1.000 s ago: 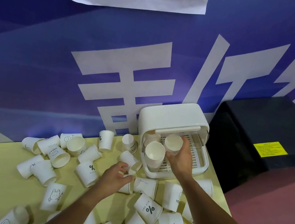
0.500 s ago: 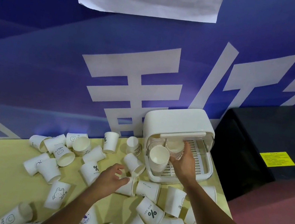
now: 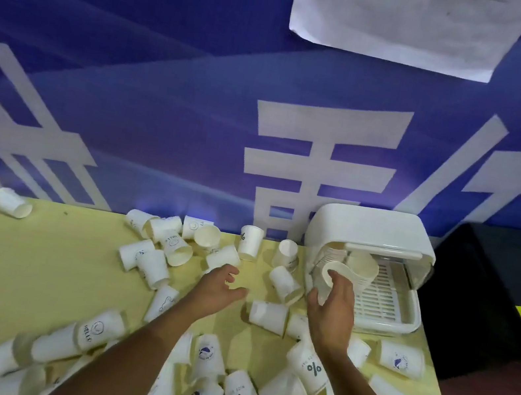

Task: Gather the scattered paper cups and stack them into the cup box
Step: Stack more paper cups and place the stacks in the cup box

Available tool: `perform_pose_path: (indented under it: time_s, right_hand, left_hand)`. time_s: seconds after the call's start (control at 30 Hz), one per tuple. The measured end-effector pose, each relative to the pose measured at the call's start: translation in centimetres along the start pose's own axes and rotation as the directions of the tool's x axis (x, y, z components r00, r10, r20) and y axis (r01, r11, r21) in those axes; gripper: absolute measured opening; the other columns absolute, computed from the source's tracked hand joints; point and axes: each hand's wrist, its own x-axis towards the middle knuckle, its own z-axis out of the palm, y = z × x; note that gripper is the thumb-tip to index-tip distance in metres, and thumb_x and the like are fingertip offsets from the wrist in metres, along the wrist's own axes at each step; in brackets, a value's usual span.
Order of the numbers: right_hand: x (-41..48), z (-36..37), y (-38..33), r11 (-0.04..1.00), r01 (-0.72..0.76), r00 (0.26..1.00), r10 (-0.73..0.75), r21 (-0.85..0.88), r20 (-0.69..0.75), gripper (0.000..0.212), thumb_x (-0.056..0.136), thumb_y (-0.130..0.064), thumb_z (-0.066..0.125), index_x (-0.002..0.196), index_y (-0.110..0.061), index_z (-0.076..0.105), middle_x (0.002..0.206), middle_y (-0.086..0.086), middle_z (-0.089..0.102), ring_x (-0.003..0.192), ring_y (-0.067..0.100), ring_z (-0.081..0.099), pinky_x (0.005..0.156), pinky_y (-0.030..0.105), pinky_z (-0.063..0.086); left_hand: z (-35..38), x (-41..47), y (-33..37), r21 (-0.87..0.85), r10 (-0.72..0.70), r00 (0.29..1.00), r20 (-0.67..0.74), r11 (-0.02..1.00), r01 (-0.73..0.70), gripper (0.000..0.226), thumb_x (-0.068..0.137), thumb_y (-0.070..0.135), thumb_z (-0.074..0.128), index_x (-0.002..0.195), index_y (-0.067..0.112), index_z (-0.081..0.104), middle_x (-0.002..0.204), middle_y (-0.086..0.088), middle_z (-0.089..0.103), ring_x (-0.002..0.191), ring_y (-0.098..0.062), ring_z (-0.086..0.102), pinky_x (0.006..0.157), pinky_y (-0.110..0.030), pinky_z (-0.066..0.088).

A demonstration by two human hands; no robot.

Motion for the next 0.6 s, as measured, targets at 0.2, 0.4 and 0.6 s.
perform_pose_path:
  time_s: [0.2, 0.4, 0.6]
  right_hand:
    - [0.0, 5.4, -6.9, 0.997, 0.083, 0.985, -0.081, -0.002, 0.153, 0.049, 0.090, -0.019, 0.067, 0.136, -0.010, 0.052, 0.132, 0.008, 0.057, 0.118, 0.028, 0.056, 0.095, 0.039, 0.047]
    - [-1.1, 11.9, -13.8, 0.986, 0.165, 0.943, -0.159, 0.002, 0.294, 0.051, 0.092, -0.023, 0.068, 0.139, -0.014, 0.050, 0.137, 0.007, 0.056, 0.124, 0.027, 0.054, 0.100, 0.040, 0.046]
    - [-3.7, 18.5, -18.6, 0.957, 0.290, 0.840, -0.248, -0.014, 0.482, 0.053, 0.092, -0.027, 0.066, 0.140, -0.012, 0.049, 0.135, 0.007, 0.055, 0.125, 0.026, 0.051, 0.100, 0.039, 0.045]
  left_hand:
    - [-6.6, -1.2, -3.8, -0.059, -0.042, 0.995, -0.096, 0.998, 0.036, 0.048, 0.082, 0.033, 0.075, 0.124, 0.020, 0.055, 0.114, 0.000, 0.057, 0.104, -0.017, 0.059, 0.086, -0.026, 0.047]
    - [-13.4, -2.2, -9.4, -0.099, -0.120, 0.975, -0.189, 0.990, 0.103, 0.046, 0.081, 0.034, 0.075, 0.120, 0.020, 0.055, 0.114, 0.000, 0.058, 0.099, -0.013, 0.059, 0.070, -0.015, 0.041]
    - [-18.7, -3.1, -15.6, -0.113, -0.194, 0.952, -0.237, 0.979, 0.172, 0.046, 0.082, 0.029, 0.075, 0.122, 0.017, 0.058, 0.114, -0.001, 0.059, 0.097, -0.015, 0.059, 0.078, -0.020, 0.040]
